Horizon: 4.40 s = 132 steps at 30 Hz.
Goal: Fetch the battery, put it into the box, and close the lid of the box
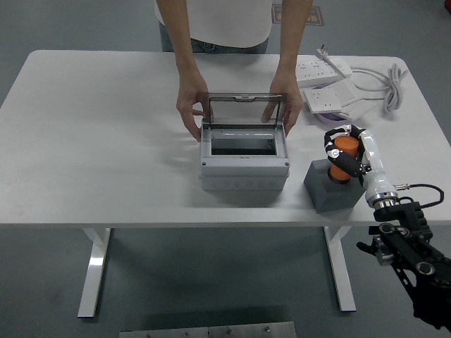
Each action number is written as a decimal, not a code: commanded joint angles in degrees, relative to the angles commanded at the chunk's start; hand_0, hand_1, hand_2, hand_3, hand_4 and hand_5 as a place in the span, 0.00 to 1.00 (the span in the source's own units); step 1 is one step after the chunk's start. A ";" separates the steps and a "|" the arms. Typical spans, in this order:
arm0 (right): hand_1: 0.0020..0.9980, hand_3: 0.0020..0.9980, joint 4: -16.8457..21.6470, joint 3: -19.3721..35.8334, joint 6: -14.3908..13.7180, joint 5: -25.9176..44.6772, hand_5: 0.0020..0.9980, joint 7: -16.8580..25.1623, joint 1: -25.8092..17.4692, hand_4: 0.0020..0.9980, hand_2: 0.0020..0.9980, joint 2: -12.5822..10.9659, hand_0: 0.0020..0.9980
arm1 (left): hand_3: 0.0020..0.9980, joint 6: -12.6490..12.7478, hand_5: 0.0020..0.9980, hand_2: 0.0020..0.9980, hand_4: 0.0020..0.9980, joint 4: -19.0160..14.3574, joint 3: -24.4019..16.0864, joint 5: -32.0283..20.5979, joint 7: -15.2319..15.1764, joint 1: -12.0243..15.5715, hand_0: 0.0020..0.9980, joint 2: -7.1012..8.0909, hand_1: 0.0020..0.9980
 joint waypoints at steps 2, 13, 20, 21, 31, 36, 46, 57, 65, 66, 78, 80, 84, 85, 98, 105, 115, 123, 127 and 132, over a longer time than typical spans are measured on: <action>0.24 0.31 0.44 0.09 -0.17 -1.91 0.00 -0.75 0.63 0.04 0.26 -0.32 0.14 | 0.54 -0.06 0.00 0.57 0.50 -0.02 -0.10 0.13 0.05 0.01 0.63 0.00 0.70; 0.24 0.30 4.28 0.80 0.14 -15.80 0.00 -6.86 3.96 0.02 0.26 -2.02 0.14 | 0.54 -0.26 0.00 0.57 0.50 -0.13 -0.40 0.45 0.05 0.16 0.63 0.06 0.70; 0.23 0.30 7.00 -0.56 2.90 -27.36 0.00 -13.94 6.47 0.00 0.26 -2.10 0.14 | 0.54 -0.37 0.00 0.57 0.50 -0.19 -0.45 0.42 0.05 0.30 0.63 0.12 0.70; 0.23 0.30 7.30 -0.92 3.31 -29.28 0.00 -14.88 6.90 0.00 0.26 -2.10 0.14 | 0.54 -0.39 0.00 0.57 0.50 -0.20 -0.49 0.42 0.05 0.34 0.63 0.13 0.70; 0.23 0.30 9.17 -7.44 8.56 -44.31 0.00 -23.21 13.62 0.01 0.26 -1.89 0.14 | 0.54 -0.39 0.00 0.57 0.50 -0.31 -0.69 0.19 0.05 0.90 0.63 0.46 0.70; 0.23 0.30 8.75 -10.79 9.56 -47.10 0.00 -25.04 17.38 0.01 0.26 -0.71 0.14 | 0.54 -0.47 0.00 0.57 0.50 -0.36 -0.85 0.27 0.05 0.95 0.63 0.70 0.70; 0.23 0.30 4.72 -15.25 9.03 -47.82 0.00 -26.06 22.33 0.00 0.26 3.61 0.13 | 0.54 -0.83 0.00 0.57 0.50 -0.46 -1.23 0.83 0.05 0.62 0.63 1.04 0.70; 0.23 0.29 -1.45 -20.18 7.99 -48.20 0.00 -25.81 25.19 0.00 0.26 7.51 0.13 | 0.54 -1.46 0.00 0.57 0.50 -0.56 -1.88 2.00 0.05 0.13 0.63 1.29 0.70; 0.23 0.29 -5.13 -22.70 7.47 -48.16 0.00 -25.60 27.16 0.00 0.26 8.47 0.13 | 0.54 -1.75 0.00 0.57 0.50 -0.59 -2.18 2.58 0.05 -0.09 0.63 1.42 0.70; 0.23 0.29 -5.52 -23.33 7.47 -48.14 0.00 -25.59 27.58 0.00 0.26 8.55 0.13 | 0.54 -1.82 0.00 0.57 0.50 -0.59 -2.25 2.70 0.05 -0.18 0.63 1.43 0.70; 0.23 0.30 -6.41 -26.97 9.66 -48.61 0.00 -26.46 29.50 0.00 0.26 8.24 0.13 | 0.54 -1.89 0.00 0.57 0.50 -0.61 -2.29 2.82 0.05 -0.41 0.63 1.47 0.70; 0.23 0.30 -6.48 -27.12 10.14 -48.55 0.00 -26.65 29.66 0.01 0.26 8.04 0.13 | 0.54 -1.87 0.00 0.57 0.50 -0.62 -2.28 2.81 0.05 -0.41 0.63 1.47 0.70; 0.23 0.30 -6.61 -27.25 10.87 -48.53 0.00 -26.96 29.90 0.01 0.26 7.74 0.13 | 0.54 -1.88 0.00 0.57 0.50 -0.60 -2.26 2.84 0.05 -0.42 0.63 1.46 0.70; 0.23 0.30 -6.62 -27.25 10.97 -48.52 0.00 -26.99 29.94 0.01 0.26 7.69 0.13 | 0.54 -1.88 0.00 0.57 0.50 -0.60 -2.25 2.83 0.05 -0.43 0.63 1.46 0.70; 0.23 0.30 -7.16 -25.95 11.93 -46.95 0.00 -25.87 29.91 0.02 0.26 7.61 0.14 | 0.54 -1.83 0.00 0.57 0.50 -0.62 -2.23 2.90 0.05 -0.44 0.63 1.43 0.70; 0.27 0.47 -7.29 -25.85 11.67 -46.09 0.01 -25.51 29.67 0.40 0.37 7.76 0.18 | 0.54 -1.79 0.00 0.57 0.50 -0.67 -2.28 2.96 0.05 -0.34 0.63 1.45 0.70; 0.37 0.58 -7.56 -26.16 11.28 -45.06 0.05 -25.30 29.55 0.57 0.47 7.96 0.29 | 0.54 -1.93 0.00 0.57 0.50 -0.73 -2.46 3.16 0.05 -0.34 0.63 1.43 0.70; 0.37 0.58 -7.62 -26.10 10.79 -44.39 0.05 -24.93 29.65 0.59 0.47 7.98 0.28 | 0.54 -2.09 0.00 0.57 0.50 -0.77 -2.65 3.42 0.05 -0.42 0.63 1.38 0.70; 0.37 0.58 -7.55 -26.29 10.73 -44.24 0.06 -24.92 29.73 0.60 0.47 8.00 0.28 | 0.54 -2.07 0.00 0.57 0.50 -0.79 -2.64 3.41 0.05 -0.43 0.63 1.37 0.70; 0.37 0.58 -7.75 -26.52 10.81 -43.81 0.06 -24.91 29.73 0.60 0.47 8.00 0.28 | 0.54 -2.17 0.00 0.57 0.50 -0.81 -2.72 3.56 0.05 -0.45 0.63 1.35 0.70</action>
